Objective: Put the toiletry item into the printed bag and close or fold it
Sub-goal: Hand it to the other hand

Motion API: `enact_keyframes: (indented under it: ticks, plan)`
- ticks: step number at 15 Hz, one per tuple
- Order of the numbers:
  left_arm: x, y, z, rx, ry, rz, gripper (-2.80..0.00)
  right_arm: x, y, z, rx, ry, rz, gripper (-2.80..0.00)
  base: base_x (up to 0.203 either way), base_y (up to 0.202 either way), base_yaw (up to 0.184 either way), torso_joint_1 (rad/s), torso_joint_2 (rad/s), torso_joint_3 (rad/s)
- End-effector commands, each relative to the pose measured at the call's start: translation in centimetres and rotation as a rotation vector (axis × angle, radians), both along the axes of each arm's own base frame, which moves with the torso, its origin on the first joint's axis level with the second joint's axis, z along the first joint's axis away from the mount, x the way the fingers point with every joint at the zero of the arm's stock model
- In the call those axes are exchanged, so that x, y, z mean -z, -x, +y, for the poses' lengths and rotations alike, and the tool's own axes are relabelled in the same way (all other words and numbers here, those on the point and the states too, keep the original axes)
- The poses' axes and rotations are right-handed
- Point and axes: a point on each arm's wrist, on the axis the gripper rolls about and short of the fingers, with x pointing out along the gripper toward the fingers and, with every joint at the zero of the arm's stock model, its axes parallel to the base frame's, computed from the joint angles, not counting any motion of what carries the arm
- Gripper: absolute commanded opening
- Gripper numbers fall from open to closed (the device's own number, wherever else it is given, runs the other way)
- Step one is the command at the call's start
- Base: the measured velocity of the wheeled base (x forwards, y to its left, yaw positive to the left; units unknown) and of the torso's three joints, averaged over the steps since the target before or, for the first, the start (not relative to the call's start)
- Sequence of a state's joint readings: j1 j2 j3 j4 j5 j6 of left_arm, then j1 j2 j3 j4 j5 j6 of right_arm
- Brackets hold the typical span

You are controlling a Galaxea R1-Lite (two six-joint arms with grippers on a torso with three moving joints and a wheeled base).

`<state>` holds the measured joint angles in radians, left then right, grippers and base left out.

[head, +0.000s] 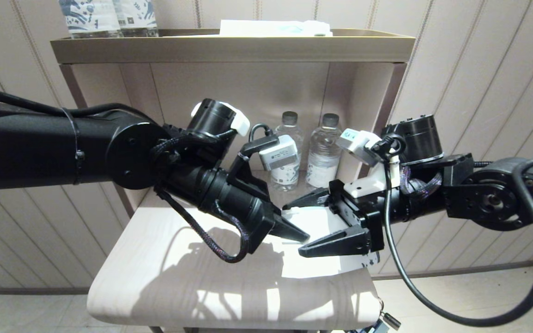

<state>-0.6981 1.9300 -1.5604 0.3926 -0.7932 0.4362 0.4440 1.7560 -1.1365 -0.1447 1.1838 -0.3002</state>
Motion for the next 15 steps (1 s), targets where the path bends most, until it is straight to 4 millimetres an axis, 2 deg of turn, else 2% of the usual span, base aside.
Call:
enact_keyframes:
  ticks: [1,8,9,15]
  plan:
    - [0.11,0.04,0.03,0.005,-0.002,0.004,-2.8,0.04,-0.04,0.0,-0.005,-0.003,0.0,0.0,0.0,0.0,0.0,0.0,0.0,0.0]
    - [0.3,-0.02,0.21,0.004,-0.006,-0.003,-2.8,0.14,-0.04,-0.05,-0.008,-0.004,-0.007,0.0,0.0,0.0,0.0,0.0,0.0,0.0]
    - [0.33,-0.05,0.25,0.002,-0.006,-0.003,-2.8,0.14,-0.06,-0.09,-0.007,-0.004,-0.008,-2.8,0.0,0.0,0.0,0.0,0.0,0.0]
    - [0.31,-0.13,0.18,0.003,-0.004,-0.006,-2.8,0.07,-0.1,-0.13,-0.006,-0.005,-0.005,-2.8,0.0,0.0,0.0,0.0,0.0,0.0]
